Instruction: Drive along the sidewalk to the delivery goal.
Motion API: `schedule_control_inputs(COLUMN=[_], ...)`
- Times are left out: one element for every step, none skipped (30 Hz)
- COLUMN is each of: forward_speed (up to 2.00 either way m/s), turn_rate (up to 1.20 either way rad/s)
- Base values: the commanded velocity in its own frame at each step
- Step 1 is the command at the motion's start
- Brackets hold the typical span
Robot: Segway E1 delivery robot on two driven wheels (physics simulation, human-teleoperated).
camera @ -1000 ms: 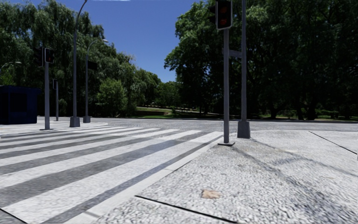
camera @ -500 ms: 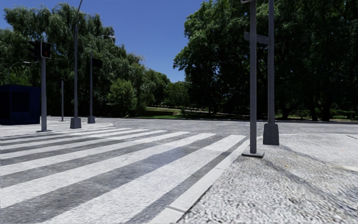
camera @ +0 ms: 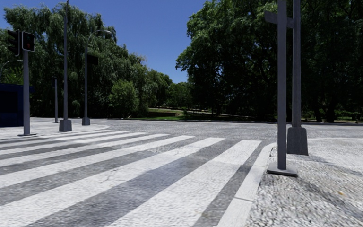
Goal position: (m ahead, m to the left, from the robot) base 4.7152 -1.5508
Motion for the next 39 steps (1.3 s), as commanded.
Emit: schedule_control_inputs(forward_speed=[1.37, 1.37, 1.37, 1.36, 1.36, 1.35, 1.35, 1.35, 1.35, 1.35, 1.35, 1.35, 1.35, 1.35, 1.35, 1.35, 1.35, 1.35, 1.35, 1.35, 1.35, 1.35, 1.35, 1.35, 1.35, 1.35, 1.35, 1.35, 1.35, 1.35, 1.34, 1.34, 1.34, 1.33, 1.33, 1.32, 1.32, 1.32, 1.32], turn_rate=[0.0, 0.0, 0.0, 0.0, 0.0, 0.0, 0.0, 0.0, 0.0, 0.0, 0.0, 0.0, 0.0, 0.0, -0.04, -0.08, -0.11, -0.11, -0.13, -0.21, -0.25, -0.27, -0.27, -0.27, -0.27, -0.29, -0.32, -0.32, -0.33, -0.37, -0.38, -0.38, -0.44, -0.5, -0.52, -0.54, -0.54, -0.54, -0.54])
